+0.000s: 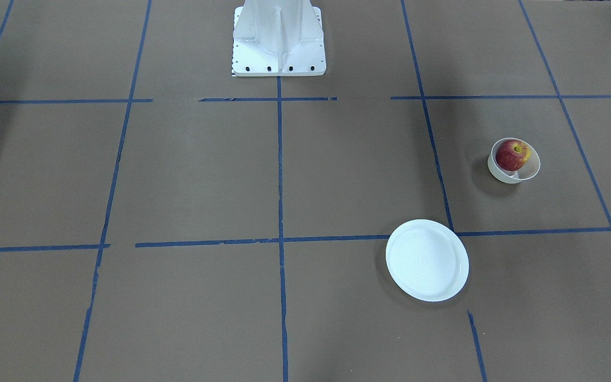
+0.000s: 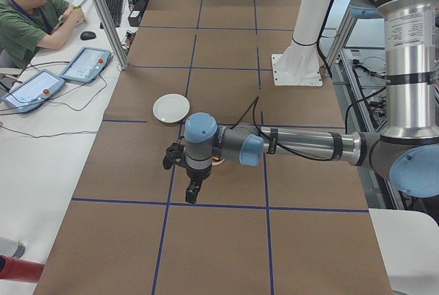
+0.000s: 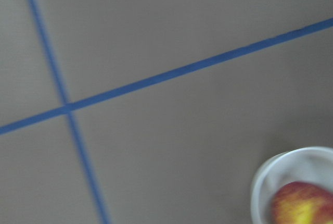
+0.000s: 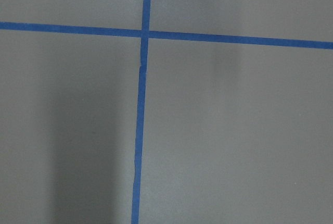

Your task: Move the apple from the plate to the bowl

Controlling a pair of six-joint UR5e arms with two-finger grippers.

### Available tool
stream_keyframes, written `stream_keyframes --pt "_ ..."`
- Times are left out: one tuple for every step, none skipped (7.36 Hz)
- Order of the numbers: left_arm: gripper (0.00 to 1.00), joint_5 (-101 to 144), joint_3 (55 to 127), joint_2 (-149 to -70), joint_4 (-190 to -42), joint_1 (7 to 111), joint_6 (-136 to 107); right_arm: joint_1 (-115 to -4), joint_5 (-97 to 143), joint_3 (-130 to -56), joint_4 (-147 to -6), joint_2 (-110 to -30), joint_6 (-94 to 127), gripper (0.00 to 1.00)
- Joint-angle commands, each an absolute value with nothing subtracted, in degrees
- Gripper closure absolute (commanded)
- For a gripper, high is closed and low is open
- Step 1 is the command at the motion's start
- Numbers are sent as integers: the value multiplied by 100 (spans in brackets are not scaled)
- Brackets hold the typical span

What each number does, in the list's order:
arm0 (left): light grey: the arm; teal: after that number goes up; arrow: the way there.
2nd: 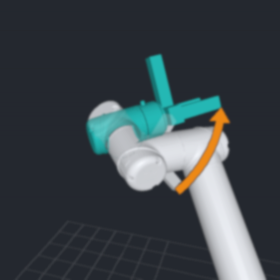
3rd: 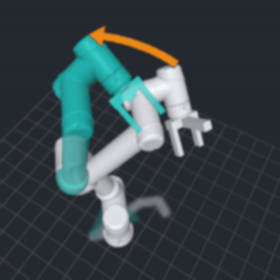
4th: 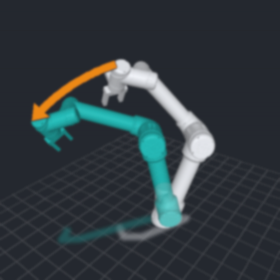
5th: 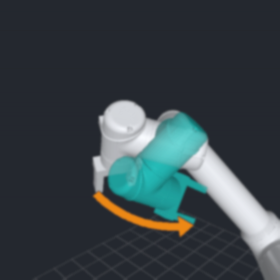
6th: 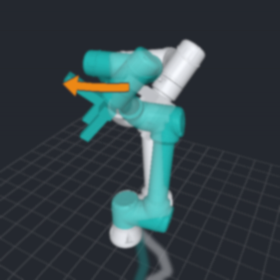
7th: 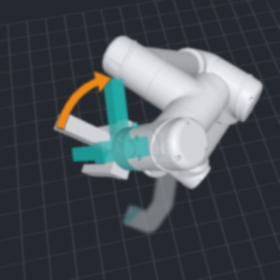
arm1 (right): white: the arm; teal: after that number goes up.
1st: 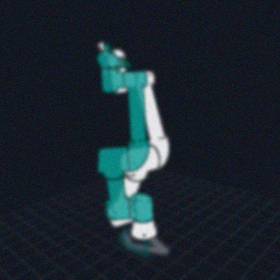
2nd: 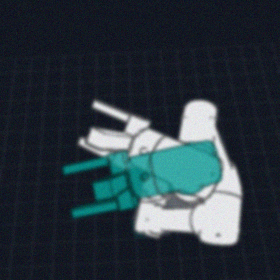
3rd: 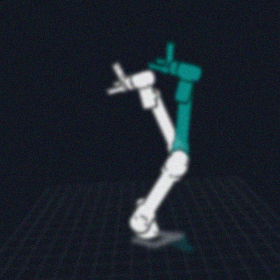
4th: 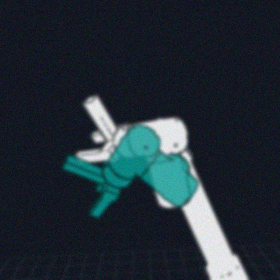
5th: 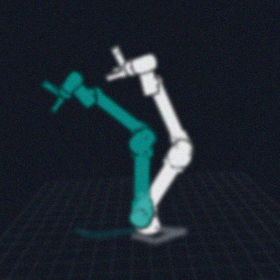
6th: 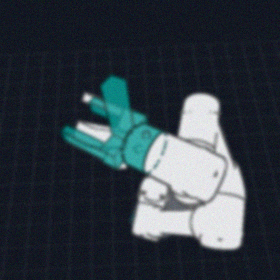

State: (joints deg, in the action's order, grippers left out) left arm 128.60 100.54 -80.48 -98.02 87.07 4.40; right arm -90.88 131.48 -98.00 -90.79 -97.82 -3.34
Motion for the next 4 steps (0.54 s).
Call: stream_keyframes --pt "0 13218 9993 -7726 -9729 8991 527 -9088 13148 -9800 -9079 -9782 -334 0" --pt "0 13219 9993 -7717 -9729 8991 510 -9088 13148 -9800 -9079 -9782 -334 0" --pt "0 13219 9993 -7725 -9738 8991 510 -9088 13148 -9800 -9079 -9782 -334 0" --pt "0 13149 10071 -7656 -9773 8991 527 -9088 13148 -9800 -9079 -9782 -334 0"
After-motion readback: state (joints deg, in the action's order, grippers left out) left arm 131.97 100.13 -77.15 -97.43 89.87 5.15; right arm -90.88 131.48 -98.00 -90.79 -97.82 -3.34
